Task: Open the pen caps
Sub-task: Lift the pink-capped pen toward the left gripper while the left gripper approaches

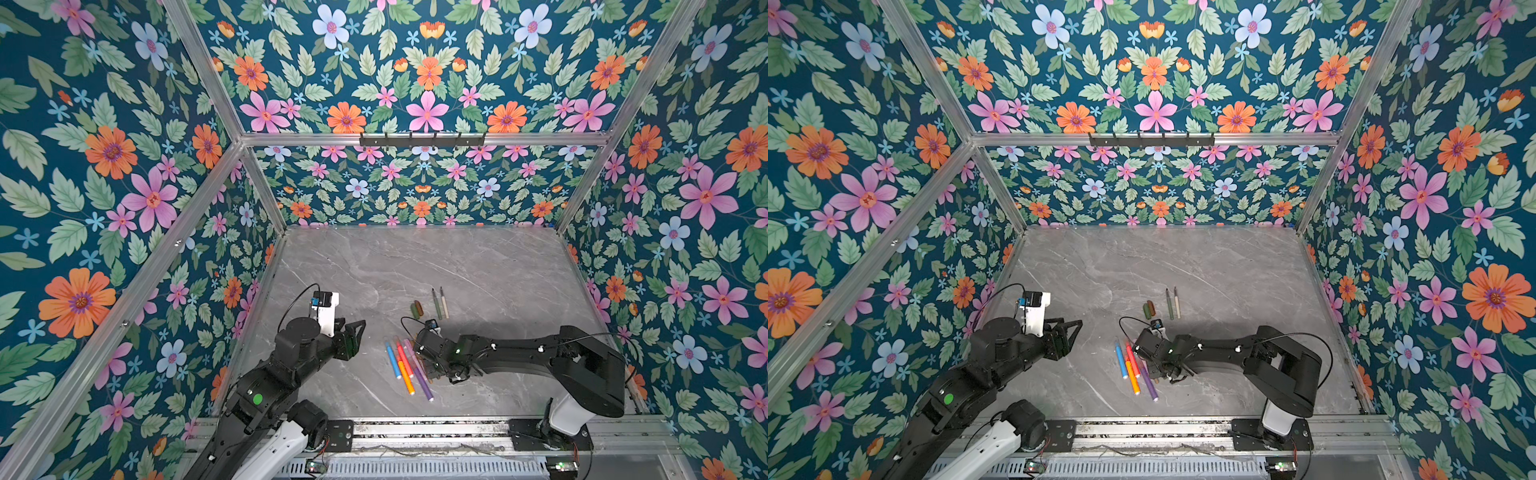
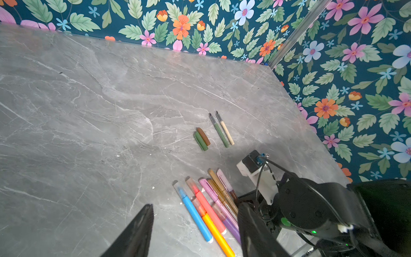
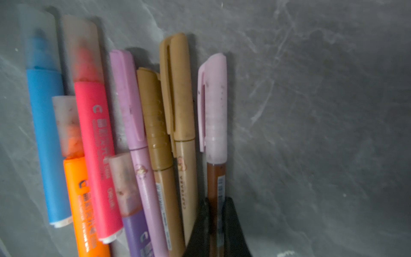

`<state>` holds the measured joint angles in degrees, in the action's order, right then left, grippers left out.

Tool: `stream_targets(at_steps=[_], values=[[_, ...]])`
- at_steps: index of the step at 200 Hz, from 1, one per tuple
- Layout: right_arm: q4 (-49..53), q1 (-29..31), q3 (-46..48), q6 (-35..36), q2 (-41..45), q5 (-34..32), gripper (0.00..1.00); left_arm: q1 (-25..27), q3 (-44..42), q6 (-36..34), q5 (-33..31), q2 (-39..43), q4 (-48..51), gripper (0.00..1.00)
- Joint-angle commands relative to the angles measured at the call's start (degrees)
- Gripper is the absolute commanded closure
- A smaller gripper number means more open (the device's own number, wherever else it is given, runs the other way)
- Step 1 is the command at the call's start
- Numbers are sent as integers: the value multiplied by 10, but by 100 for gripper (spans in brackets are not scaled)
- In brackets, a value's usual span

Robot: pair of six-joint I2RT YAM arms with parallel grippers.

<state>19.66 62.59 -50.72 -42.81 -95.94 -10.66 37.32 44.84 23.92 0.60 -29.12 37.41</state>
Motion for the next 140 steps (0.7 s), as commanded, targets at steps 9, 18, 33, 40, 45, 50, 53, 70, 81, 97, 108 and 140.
stream_targets(at_steps=[9,18,33,40,45,50,53,70,81,97,108,140], values=[[48,-1,1,50,37,6,98,17,9,5,-30,-10,5,37],[50,-1,2,63,55,16,99,17,12,5,-25,-13,-4,37],[65,-1,8,72,91,19,100,18,22,22,3,-30,-27,38],[70,-1,13,72,111,21,100,17,13,40,26,-38,-61,38],[71,-1,17,72,127,24,100,18,2,55,51,-44,-95,39],[71,-1,22,71,142,26,100,17,-13,69,77,-54,-139,40],[71,-1,25,72,151,27,100,18,-21,80,93,-61,-164,41],[71,-3,33,73,199,35,100,25,-69,128,150,-119,-302,42],[69,-9,36,73,227,51,100,38,-81,135,158,-171,-366,42],[61,-30,47,74,269,86,100,60,-69,118,155,-259,-424,41],[55,-50,60,74,299,103,100,69,-41,99,158,-315,-439,41],[52,-86,79,79,360,140,100,73,58,40,152,-404,-393,40]])
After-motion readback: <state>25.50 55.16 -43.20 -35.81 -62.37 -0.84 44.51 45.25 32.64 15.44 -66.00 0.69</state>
